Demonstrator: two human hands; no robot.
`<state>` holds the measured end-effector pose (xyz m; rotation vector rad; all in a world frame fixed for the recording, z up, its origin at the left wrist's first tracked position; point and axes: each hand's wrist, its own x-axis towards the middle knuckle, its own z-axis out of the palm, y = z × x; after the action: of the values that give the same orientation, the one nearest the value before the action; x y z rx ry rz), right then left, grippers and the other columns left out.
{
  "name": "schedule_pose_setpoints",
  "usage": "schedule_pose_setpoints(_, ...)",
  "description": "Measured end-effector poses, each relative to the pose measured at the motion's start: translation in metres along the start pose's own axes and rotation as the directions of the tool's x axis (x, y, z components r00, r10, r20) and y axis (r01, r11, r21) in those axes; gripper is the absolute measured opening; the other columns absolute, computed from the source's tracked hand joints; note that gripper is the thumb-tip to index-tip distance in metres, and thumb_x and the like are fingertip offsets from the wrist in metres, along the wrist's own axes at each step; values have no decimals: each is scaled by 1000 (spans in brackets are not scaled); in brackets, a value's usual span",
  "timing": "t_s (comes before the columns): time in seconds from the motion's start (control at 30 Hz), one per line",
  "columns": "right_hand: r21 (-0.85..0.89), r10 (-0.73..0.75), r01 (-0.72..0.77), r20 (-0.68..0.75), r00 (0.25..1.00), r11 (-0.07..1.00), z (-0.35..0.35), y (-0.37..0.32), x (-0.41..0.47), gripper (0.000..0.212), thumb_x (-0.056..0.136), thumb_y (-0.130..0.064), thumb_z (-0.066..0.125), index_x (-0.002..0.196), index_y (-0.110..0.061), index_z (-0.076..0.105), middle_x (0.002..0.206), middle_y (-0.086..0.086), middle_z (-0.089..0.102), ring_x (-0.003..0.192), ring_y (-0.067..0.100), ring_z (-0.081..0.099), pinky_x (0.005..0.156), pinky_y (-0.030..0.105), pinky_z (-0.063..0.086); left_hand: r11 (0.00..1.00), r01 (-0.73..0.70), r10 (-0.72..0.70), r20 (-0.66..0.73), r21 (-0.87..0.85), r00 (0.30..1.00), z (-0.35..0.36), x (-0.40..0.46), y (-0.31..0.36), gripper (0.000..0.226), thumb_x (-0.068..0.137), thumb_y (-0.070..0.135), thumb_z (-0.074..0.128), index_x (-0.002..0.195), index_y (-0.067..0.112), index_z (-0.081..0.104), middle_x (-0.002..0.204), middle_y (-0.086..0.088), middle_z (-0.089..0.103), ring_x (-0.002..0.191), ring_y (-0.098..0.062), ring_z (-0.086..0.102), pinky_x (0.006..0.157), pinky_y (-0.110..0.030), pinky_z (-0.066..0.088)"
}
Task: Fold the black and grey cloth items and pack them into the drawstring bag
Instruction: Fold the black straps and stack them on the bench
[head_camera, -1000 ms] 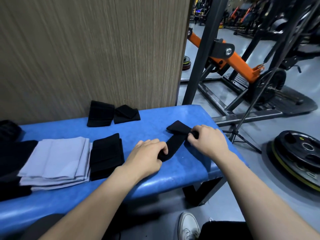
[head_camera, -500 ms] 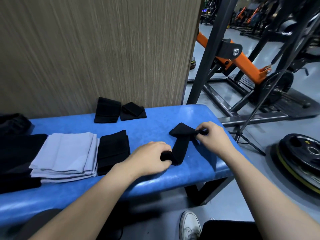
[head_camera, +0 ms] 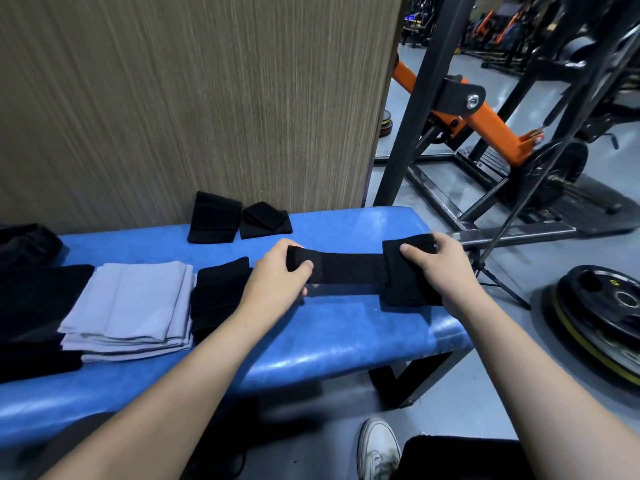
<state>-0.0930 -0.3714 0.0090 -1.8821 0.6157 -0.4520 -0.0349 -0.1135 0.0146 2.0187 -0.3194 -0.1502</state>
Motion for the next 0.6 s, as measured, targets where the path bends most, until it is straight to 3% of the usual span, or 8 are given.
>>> schedule_pose_setpoints(0.13, -272, 64, -36, 98, 993, 962, 6, 12, 1, 23, 85, -21, 74, 100, -15, 57, 95, 7, 68, 86, 27, 66, 60, 30, 44, 994, 18, -25, 61, 105, 998, 8, 1, -8, 20, 91, 22, 56, 107, 31, 49, 72, 0, 71, 62, -13, 70, 73, -37, 58)
schedule_pose_setpoints(0.2, -312, 105, -65, 113, 988, 948, 5, 14, 0, 28, 87, -22, 72, 107, -16, 53, 96, 6, 64, 82, 25, 62, 56, 28, 40, 973, 5, -31, 112, 231, 993, 11, 1, -11, 25, 90, 23, 57, 112, 29, 46, 94, 4, 69, 73, -14, 69, 76, -34, 52)
schedule_pose_setpoints(0.3, -385, 103, -61, 91, 990, 921, 0, 11, -2, 34, 86, -23, 71, 112, -18, 50, 94, 5, 62, 84, 25, 62, 64, 33, 46, 942, -30, -29, 170, 334, 985, 16, 1, -14, 31, 90, 23, 59, 119, 25, 47, 120, 7, 43, 97, -11, 56, 77, -25, 37)
schedule_pose_setpoints(0.43, -206, 177, -146, 141, 974, 968, -8, 7, -8, 34, 85, -1, 65, 113, -16, 51, 77, 3, 51, 59, 19, 48, 47, 28, 35, 920, -67, -13, 202, 385, 979, 22, 0, -15, 37, 88, 19, 61, 122, 26, 47, 123, 4, 40, 106, -13, 53, 77, -25, 36)
schedule_pose_setpoints(0.6, -7, 105, -105, 43, 994, 995, -24, -4, -16, 40, 84, 7, 60, 116, -14, 54, 79, 4, 50, 61, 16, 46, 51, 25, 37, 958, -24, -40, 217, 285, 975, 25, 2, -14, 32, 86, 20, 64, 112, 30, 50, 113, 6, 51, 93, -11, 52, 69, -25, 38)
